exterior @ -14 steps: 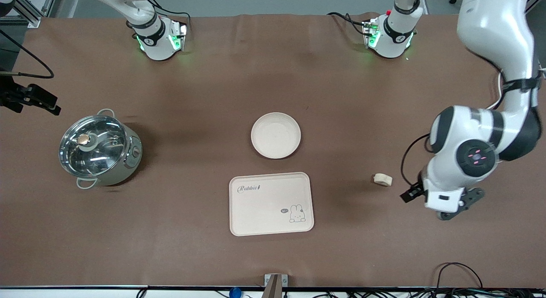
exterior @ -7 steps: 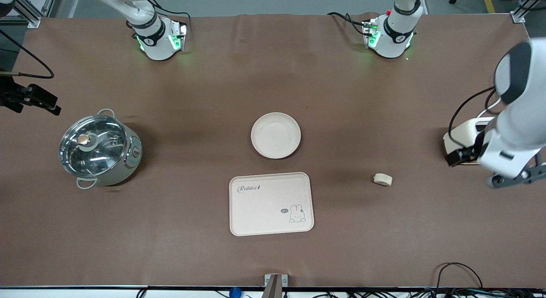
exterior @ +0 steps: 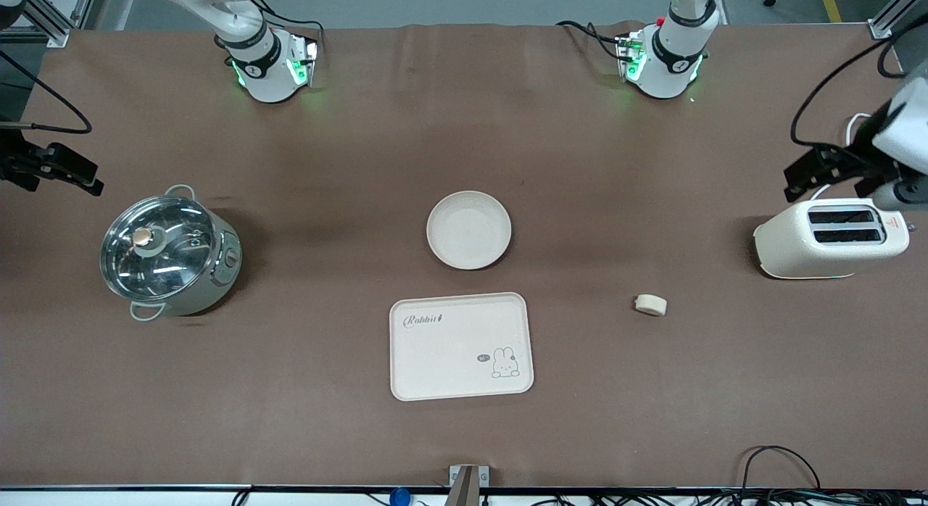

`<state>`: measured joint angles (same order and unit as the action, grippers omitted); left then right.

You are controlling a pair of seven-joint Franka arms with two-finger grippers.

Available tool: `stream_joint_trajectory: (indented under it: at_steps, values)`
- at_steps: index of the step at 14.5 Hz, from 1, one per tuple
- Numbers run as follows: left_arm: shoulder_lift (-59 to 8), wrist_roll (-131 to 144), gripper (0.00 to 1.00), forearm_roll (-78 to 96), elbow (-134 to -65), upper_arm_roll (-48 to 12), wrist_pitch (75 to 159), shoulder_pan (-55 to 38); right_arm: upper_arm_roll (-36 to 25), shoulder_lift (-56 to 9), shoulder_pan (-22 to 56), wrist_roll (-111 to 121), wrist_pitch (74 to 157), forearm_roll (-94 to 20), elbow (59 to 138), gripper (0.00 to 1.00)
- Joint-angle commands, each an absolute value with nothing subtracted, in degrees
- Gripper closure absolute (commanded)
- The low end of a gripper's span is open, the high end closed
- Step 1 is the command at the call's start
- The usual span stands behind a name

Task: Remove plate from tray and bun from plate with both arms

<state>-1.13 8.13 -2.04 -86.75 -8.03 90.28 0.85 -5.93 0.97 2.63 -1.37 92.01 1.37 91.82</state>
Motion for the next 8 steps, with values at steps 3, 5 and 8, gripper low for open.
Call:
stream_joint_trajectory:
  at_steps: [3, 5, 8]
  values:
    - [8.52, 7.21, 0.0, 0.7, -97.56, -7.91, 90.1, 0.79, -5.62, 1.49, 2.2, -1.93, 92.2, 1.58, 92.29, 0.0]
    - [7.83, 7.47, 0.0, 0.53, -95.64, -7.91, 88.69, 0.88, -5.62, 1.49, 2.2, -1.93, 92.2, 1.49, 92.29, 0.0]
    - [7.38, 7.65, 0.0, -0.09, -94.57, -8.0, 87.98, 0.79, -5.62, 1.49, 2.2, -1.93, 92.2, 1.5, 92.29, 0.0]
